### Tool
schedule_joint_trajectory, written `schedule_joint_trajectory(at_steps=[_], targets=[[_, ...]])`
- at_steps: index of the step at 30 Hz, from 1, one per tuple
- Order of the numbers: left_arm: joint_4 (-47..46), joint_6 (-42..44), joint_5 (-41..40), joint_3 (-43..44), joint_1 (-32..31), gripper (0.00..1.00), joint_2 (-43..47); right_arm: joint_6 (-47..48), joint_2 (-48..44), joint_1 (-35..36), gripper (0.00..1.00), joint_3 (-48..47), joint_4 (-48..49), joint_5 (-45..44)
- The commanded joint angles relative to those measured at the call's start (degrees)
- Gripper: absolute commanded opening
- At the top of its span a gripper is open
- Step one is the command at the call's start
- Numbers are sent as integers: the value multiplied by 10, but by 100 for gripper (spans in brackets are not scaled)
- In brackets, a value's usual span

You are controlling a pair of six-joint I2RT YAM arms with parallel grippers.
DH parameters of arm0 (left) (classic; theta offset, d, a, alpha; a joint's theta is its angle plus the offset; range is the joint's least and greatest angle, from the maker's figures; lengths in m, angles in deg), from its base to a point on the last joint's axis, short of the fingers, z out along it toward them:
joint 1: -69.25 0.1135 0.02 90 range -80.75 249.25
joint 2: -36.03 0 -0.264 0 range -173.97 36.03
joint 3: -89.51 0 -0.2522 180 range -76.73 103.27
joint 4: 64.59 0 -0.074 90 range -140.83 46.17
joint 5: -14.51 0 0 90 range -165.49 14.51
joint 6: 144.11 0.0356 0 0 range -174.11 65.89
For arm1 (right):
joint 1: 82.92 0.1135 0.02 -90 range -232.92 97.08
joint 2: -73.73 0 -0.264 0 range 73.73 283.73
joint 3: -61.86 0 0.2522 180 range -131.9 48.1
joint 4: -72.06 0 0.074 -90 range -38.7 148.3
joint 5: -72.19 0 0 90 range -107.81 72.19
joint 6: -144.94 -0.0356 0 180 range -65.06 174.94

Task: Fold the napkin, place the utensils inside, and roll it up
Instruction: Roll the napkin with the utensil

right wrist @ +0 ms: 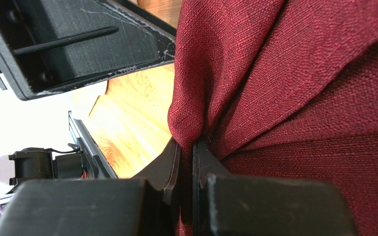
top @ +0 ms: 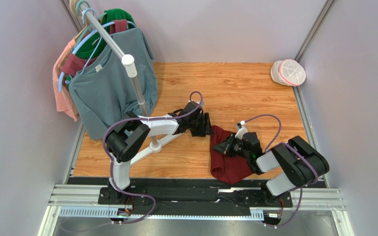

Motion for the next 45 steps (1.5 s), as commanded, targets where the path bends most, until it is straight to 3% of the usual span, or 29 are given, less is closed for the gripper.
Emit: schedule_joint_trajectory(at_steps=[1, 10, 19, 30, 37, 45], targets=[[-99, -50, 4, -39, -23, 62, 25, 36, -4, 8, 0, 0, -23, 3], [-156, -72, 18, -43, -23, 61, -5, 39, -12, 8, 0, -4, -35, 8], [-202, -83, 35, -40, -23, 43, -25, 44, 1, 8, 0, -11, -37, 15], [-247, -94, 56, -48, -23, 45, -35, 38, 37, 8, 0, -14, -5, 32], [-251, -100, 67, -39, -23, 22, -53, 51, 32, 8, 0, -17, -22, 33], [-243, -93, 82, -25, -23, 10, -65, 65, 44, 8, 0, -26, -27, 46]])
